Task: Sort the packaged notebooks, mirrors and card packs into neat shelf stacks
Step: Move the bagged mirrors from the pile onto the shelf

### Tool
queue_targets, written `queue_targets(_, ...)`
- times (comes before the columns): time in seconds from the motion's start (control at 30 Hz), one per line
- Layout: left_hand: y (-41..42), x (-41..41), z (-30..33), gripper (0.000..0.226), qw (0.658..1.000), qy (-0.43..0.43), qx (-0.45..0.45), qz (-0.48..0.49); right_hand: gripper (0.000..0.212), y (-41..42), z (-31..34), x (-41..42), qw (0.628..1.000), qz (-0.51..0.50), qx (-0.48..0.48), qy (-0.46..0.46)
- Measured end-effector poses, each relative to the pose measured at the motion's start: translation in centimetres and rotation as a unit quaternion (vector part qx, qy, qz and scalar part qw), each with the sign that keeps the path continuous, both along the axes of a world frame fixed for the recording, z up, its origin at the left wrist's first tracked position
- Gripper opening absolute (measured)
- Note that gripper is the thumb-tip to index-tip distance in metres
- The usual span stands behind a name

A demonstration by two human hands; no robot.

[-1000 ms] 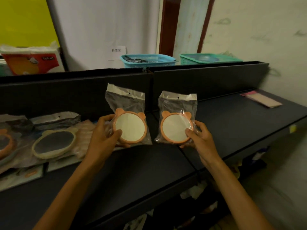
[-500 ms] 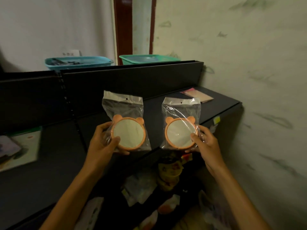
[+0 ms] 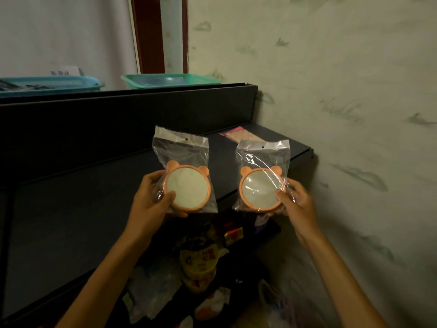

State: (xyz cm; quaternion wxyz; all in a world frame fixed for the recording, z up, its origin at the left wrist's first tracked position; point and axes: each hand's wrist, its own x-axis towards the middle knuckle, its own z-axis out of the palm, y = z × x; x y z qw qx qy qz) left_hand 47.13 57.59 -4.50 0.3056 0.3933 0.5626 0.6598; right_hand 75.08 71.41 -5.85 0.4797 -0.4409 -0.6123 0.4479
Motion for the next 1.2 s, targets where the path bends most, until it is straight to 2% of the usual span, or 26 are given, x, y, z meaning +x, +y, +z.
queue_targets(0.23, 8.7, -0.4, 0.4, 0.043, 0.999, -0.017, -0.006, 0.033, 0.031, 9.1, 1.0, -1.2, 0.999, 0.024, 0.003, -0.033)
queue_targets(0.43, 13.6, -1.8, 0.8, 0.046, 0.996, 0.013, -0.007, 0.093, 0.036, 16.6, 1.3, -5.2, 0.995, 0.072, -0.020, -0.067)
queue_targets(0.73, 14.7, -4.4, 0.8, 0.046, 0.986, 0.011, -0.021, 0.164, 0.030, 22.6, 1.1, -13.7, 0.978, 0.194, -0.028, -0.074)
queue_targets(0.87, 14.7, -4.9, 0.5, 0.046, 0.980, 0.015, -0.044, 0.194, 0.036, 24.3, 0.8, -16.4, 0.967, 0.229, -0.018, -0.113)
queue_targets(1.1, 16.3, -3.7, 0.8, 0.047, 0.968, -0.037, -0.044, 0.246, 0.030, 26.2, 0.5, -17.9, 0.941, 0.280, 0.031, -0.189)
queue_targets(1.2, 17.2, -2.9, 0.9, 0.047, 0.963, -0.050, -0.037, 0.263, 0.026, 26.5, 0.5, -18.1, 0.920, 0.289, 0.083, -0.249)
